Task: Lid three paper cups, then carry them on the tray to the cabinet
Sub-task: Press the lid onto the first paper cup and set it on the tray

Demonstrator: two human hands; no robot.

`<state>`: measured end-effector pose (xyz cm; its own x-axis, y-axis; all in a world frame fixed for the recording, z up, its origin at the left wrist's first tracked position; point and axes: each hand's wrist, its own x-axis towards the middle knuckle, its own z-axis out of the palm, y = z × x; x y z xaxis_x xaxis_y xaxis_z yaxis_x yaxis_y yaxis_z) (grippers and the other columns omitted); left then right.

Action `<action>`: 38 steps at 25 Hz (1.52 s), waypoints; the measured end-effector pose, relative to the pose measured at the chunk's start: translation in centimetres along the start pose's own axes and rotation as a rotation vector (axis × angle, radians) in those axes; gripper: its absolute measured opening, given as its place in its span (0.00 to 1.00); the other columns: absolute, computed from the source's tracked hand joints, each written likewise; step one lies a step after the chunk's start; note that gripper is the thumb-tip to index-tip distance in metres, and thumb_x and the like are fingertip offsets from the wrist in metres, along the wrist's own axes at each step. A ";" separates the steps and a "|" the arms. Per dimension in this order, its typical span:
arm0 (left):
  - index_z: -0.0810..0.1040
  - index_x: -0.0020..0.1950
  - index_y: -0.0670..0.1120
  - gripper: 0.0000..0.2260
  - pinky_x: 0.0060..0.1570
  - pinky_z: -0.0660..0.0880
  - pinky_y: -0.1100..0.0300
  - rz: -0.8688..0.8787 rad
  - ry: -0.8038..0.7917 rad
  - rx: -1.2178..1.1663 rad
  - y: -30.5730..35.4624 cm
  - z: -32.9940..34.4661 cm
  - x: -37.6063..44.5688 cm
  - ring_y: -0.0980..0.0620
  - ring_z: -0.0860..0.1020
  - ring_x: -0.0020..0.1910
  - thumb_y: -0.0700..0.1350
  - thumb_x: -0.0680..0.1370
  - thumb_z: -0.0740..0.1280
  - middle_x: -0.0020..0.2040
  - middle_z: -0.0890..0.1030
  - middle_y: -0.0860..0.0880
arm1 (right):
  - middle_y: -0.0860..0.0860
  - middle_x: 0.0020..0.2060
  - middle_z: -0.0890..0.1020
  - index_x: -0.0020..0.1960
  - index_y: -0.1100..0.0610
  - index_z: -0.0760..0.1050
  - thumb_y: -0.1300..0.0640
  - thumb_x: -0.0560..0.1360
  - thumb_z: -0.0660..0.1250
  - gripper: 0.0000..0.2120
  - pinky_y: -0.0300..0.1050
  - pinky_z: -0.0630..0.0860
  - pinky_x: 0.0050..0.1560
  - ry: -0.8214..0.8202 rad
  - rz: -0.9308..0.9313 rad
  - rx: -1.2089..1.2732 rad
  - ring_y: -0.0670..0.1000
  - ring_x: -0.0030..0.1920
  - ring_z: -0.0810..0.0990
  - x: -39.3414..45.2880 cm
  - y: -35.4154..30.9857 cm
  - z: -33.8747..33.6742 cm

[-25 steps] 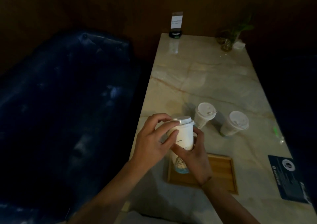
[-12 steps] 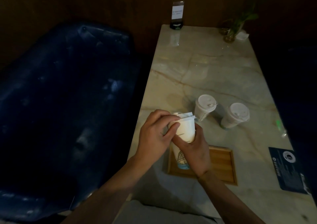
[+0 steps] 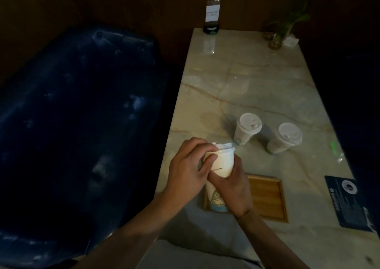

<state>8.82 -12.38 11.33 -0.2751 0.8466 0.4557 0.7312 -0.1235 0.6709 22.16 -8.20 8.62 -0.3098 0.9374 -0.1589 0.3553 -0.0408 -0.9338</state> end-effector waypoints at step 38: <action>0.82 0.50 0.41 0.08 0.51 0.76 0.65 0.103 0.038 -0.157 0.7 -2.2 3.8 0.58 0.78 0.49 0.45 0.76 0.71 0.49 0.78 0.49 | 0.49 0.49 0.85 0.61 0.48 0.70 0.42 0.57 0.81 0.37 0.45 0.83 0.42 -0.015 -0.060 0.335 0.49 0.47 0.86 1.8 -3.3 -1.7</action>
<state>6.91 -10.36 14.85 -0.2296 0.8055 0.5463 0.6509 -0.2902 0.7015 21.92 -5.85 11.92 -0.3350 0.9366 -0.1030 0.0272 -0.0996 -0.9947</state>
